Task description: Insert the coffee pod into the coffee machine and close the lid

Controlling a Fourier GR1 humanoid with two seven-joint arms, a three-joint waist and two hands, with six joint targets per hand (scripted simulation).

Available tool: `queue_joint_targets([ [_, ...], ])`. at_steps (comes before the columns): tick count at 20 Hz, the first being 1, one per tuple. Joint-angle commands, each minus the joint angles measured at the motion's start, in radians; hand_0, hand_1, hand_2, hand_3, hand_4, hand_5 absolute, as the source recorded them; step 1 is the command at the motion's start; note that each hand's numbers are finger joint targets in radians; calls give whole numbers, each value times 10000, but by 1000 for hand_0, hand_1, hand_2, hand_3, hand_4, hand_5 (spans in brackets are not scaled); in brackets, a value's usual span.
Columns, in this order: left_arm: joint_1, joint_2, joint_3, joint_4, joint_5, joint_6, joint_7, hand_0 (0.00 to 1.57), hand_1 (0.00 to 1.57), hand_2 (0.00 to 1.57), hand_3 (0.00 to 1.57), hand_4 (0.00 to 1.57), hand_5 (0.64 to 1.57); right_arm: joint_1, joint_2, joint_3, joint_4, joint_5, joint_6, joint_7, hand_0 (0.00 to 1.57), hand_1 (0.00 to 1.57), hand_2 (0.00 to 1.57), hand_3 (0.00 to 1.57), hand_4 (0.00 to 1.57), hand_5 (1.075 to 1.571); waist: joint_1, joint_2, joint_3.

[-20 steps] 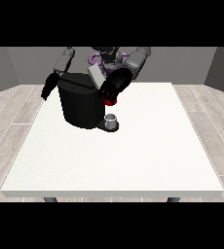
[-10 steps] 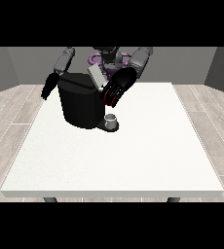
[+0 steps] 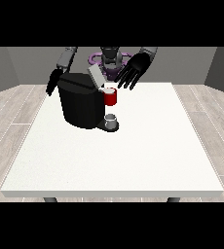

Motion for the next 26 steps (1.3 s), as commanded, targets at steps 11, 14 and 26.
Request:
queue_joint_targets([
  [11, 4008, -3394, 3503, 141, 4856, -402, -967, 0, 0, 0, 0, 69, 1571, 2286, -148, -419, 267, -360, 158, 127, 0, 0, 0, 0, 0, 1571, 2295, -3741, -36],
  [14, 5152, -3893, 3203, 184, 4722, -331, -1047, 0, 0, 0, 0, 419, 1571, 2602, 12, -291, -81, -611, 542, -667, 0, 0, 0, 0, 0, 1571, 2544, -4457, -12],
  [26, 6567, -4077, 2594, -694, 5801, -871, -589, 0, 0, 0, 0, 353, 1571, 702, -632, 336, -1201, -688, 1787, 807, 0, 0, 0, 0, 251, 1571, 3447, -5094, -7],
])
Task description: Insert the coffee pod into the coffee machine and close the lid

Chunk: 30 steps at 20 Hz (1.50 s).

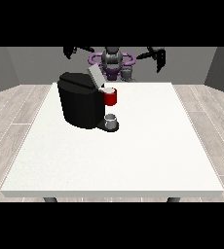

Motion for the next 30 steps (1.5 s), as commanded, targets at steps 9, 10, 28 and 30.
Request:
queue_joint_targets([
  [9, 1235, -114, -857, -2700, 1107, -302, 516, 0, 0, 0, 0, 391, 1571, -1408, -441, -921, 471, -703, 206, 330, 0, 0, 0, 0, 175, 1571, 616, 1438, 4],
  [10, 1523, -135, -1414, -2918, 1391, -172, 614, 0, 0, 0, 0, 366, 1571, -2011, -787, -1020, 694, -800, 475, 904, 0, 0, 0, 0, 0, 1571, 846, 1258, 4],
  [28, 2670, 718, -1678, -6557, 2953, -626, 2032, 0, 0, 0, 0, 360, 1571, -3422, -456, -1024, 2382, -1306, 523, 560, 0, 0, 0, 0, 0, 1571, 819, 2777, 2],
  [30, 2799, 354, -2049, -6898, 2687, -160, 2087, 0, 0, 0, 0, 374, 1571, -3752, -330, -781, 2562, -1052, 317, 726, 0, 0, 0, 0, 0, 1571, 805, 2882, 2],
])
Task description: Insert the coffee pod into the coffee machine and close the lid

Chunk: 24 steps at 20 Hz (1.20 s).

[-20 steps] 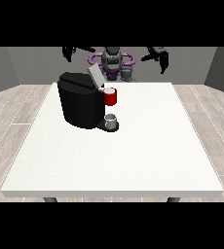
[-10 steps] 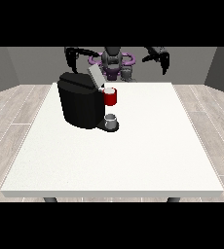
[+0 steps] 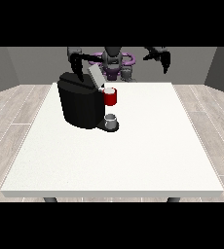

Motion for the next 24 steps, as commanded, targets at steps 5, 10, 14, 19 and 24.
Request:
queue_joint_targets([
  [5, 262, 271, 207, -743, 452, 333, 322, 0, 0, 0, 0, 336, 1571, -624, 505, 576, 305, 290, -76, -516, 0, 0, 0, 0, 0, 1571, -390, 555, -1],
  [10, 532, 312, -312, -1195, -33, 404, 155, 0, 0, 0, 0, 299, 1571, -1672, -368, 31, 834, 180, 133, -126, 0, 0, 0, 0, 129, 1571, 84, 1061, 1],
  [14, 644, 642, 12, -1091, 131, 450, -107, 0, 0, 0, 0, 348, 1571, -1684, -312, 362, 891, 421, 355, -600, 0, 0, 0, 0, 200, 1571, -184, 1207, -1],
  [19, 649, 555, -6, -579, 169, 396, -64, 0, 0, 0, 0, 372, 1571, -2519, 248, 1158, 466, 949, 15, 296, 0, 0, 0, 0, 40, 1571, -66, 897, -7],
  [24, 346, 251, -374, -805, -104, 691, -53, 0, 0, 0, 0, 362, 1571, -2790, 431, 1240, 427, 1138, -259, -107, 0, 0, 0, 0, 0, 1571, 280, 1360, -4],
])
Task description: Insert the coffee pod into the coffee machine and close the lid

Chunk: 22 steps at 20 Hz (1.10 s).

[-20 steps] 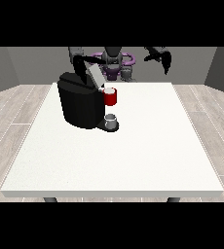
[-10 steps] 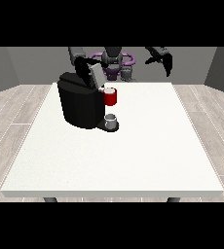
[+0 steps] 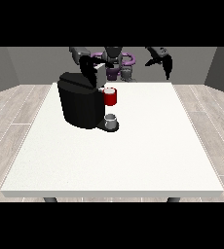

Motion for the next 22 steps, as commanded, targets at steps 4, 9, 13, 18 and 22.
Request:
queue_joint_targets([
  [4, -108, -205, -433, -213, -195, 35, 313, 0, 0, 0, 0, 383, 1571, -578, 259, 608, -236, 443, 148, -540, 0, 0, 0, 0, 0, 1571, 776, 101, -98],
  [9, -743, -289, -642, -41, -230, -58, 340, 0, 0, 0, 0, 365, 1571, -1399, 398, 1051, -456, 1099, -397, 100, 0, 0, 0, 0, 203, 1571, 1295, 294, -106],
  [13, -740, -306, -615, 67, -176, -95, -60, 0, 0, 0, 0, 407, 1571, -1940, -254, 729, -681, 1044, -182, 485, 0, 0, 0, 0, 274, 1571, 1616, 527, -107],
  [18, -1246, -235, -660, 77, -94, -273, -81, 0, 0, 0, 0, 397, 1571, -1921, -159, 802, -1277, 1172, -441, 1094, 0, 0, 0, 0, 102, 1571, 2218, 986, -102],
  [22, -1432, -223, -855, 40, 69, -684, -19, 0, 0, 0, 0, 429, 1571, -2087, -695, 739, -1753, 1338, -328, 2066, 0, 0, 0, 0, 53, 1571, 2890, 1026, -102],
])
